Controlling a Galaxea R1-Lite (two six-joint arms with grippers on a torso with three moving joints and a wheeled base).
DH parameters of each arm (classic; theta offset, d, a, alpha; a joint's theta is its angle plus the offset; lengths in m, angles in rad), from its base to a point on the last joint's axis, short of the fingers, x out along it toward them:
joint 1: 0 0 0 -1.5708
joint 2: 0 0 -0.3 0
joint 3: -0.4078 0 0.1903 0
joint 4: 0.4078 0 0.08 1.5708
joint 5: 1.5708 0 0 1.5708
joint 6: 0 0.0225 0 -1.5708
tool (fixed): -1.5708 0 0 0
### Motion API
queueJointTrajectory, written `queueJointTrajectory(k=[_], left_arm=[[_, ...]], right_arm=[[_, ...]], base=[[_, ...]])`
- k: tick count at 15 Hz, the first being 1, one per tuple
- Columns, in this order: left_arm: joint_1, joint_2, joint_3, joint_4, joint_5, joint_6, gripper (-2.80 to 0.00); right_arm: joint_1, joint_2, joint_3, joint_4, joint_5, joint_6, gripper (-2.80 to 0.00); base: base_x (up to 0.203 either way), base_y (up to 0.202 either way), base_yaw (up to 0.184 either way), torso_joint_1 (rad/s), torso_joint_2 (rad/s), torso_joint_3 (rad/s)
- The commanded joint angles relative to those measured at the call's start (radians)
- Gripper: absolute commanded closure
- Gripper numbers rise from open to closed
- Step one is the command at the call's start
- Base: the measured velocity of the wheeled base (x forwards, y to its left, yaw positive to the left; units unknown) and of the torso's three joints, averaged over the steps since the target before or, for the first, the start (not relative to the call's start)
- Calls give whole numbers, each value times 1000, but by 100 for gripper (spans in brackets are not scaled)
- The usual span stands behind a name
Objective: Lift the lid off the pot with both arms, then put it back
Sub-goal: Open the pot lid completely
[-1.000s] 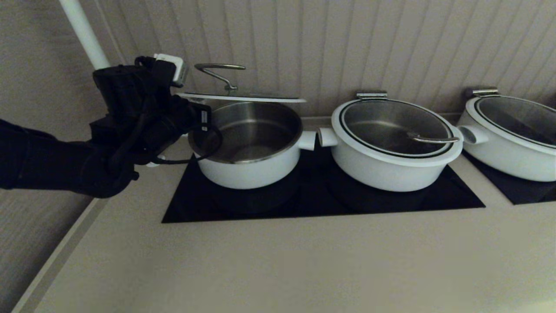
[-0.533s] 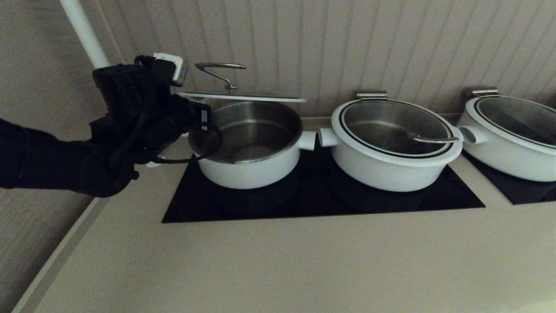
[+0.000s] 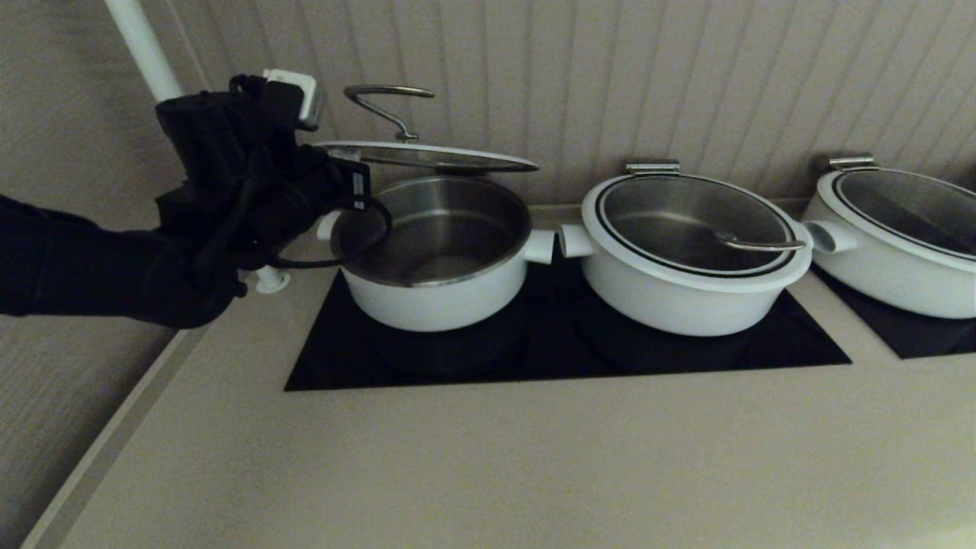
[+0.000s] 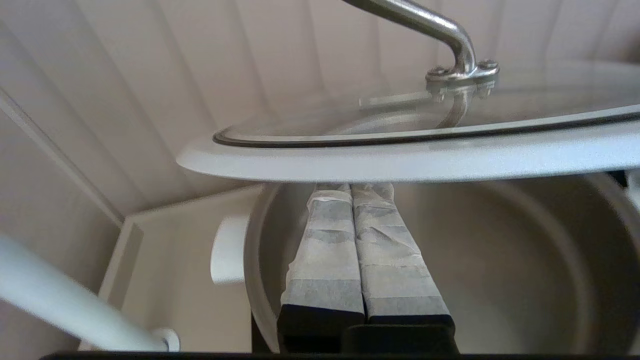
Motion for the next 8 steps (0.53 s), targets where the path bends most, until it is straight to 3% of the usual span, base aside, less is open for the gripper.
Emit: queueJointTrajectory(k=[1,8], left_arm=[[0,4,-29,-5,0,1,0],[0,42,-130,-5,-2,-2,0]], right_arm=[[2,-38,1,-1,0,5,0],[46,-198,-1,4,0,2,0]], base=[[0,0,0,0,0,0],[0,0,0,0,0,0]])
